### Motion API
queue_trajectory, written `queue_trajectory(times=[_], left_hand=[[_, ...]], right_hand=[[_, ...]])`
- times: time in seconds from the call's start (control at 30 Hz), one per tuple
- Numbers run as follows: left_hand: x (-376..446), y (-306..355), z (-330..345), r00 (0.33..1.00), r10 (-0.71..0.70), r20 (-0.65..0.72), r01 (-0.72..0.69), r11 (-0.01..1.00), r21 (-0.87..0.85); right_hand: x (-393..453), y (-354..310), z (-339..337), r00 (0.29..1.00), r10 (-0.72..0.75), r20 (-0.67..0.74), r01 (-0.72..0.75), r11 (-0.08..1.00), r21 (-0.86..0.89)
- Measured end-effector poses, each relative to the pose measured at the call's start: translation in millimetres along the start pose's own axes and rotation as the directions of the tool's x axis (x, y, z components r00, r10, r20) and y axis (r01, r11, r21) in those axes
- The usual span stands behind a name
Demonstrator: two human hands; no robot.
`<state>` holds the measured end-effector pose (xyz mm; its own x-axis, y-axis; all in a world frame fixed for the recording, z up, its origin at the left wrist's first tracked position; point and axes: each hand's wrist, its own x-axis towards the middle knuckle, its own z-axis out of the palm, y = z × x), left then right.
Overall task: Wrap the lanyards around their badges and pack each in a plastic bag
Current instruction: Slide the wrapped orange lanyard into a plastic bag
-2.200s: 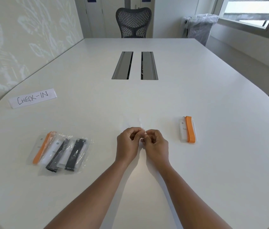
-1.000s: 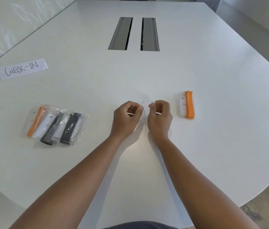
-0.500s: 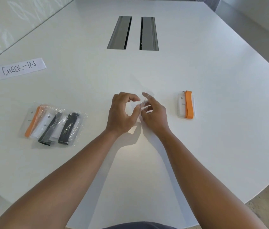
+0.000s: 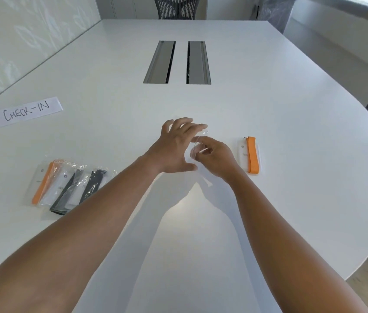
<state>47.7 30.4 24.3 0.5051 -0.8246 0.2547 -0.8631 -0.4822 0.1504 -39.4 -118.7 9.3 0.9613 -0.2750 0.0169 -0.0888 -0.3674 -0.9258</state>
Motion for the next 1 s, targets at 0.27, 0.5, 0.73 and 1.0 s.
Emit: queue_trajectory(times=[0.27,0.5,0.73,1.0], left_hand=[[9.1,-4.6,-8.0,0.998,0.038,0.047,-0.041,0.998,0.048],[10.5,-3.7,-10.9,0.992,0.011,0.126,-0.005,0.999,-0.047],[8.7,-2.7,-5.8,0.987,-0.118,0.105,0.145,0.941,-0.307],[9.3,2.6,6.1,0.979,-0.153,0.135,0.192,0.913,-0.360]], right_hand=[[0.2,-1.9,-15.0,1.000,0.016,0.025,-0.015,0.999,-0.042],[2.9,-10.0,-32.1,0.984,0.070,0.164,-0.047,0.989,-0.143],[8.2,-7.8,-44.6,0.997,0.000,-0.079,-0.015,0.981,-0.195],[19.9,19.5,-90.5,0.945,0.109,-0.310,-0.270,0.793,-0.546]])
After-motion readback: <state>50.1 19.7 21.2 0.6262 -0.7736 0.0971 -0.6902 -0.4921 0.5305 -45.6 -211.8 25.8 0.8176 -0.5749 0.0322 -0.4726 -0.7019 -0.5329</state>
